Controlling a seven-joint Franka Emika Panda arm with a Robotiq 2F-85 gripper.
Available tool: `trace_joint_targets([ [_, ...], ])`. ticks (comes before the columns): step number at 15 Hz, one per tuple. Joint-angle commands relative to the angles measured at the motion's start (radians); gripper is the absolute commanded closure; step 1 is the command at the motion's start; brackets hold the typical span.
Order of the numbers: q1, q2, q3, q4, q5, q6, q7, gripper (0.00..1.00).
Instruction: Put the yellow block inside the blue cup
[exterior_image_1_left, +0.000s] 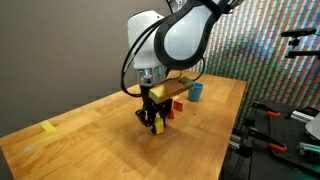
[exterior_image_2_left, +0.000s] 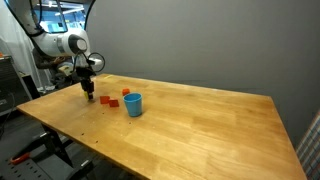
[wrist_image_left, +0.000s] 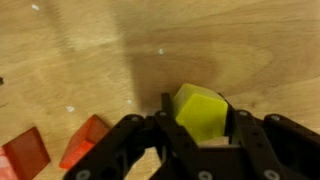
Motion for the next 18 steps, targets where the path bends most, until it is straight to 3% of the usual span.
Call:
trace_joint_targets([
  [1,-0.009,-0.188,-0.069,-0.161,-0.041,0.047,0.117,0.81],
  [4,-0.047,-0.298,-0.136,-0.22,-0.119,0.046,0.207,0.81],
  [9,-0.179,-0.405,-0.196,-0.262,-0.235,0.017,0.37,0.81],
  [13,-0.297,-0.407,-0.188,-0.283,-0.205,0.012,0.396,0.81],
  [18,-0.37,-0.392,-0.187,-0.316,-0.181,0.007,0.399,0.81],
])
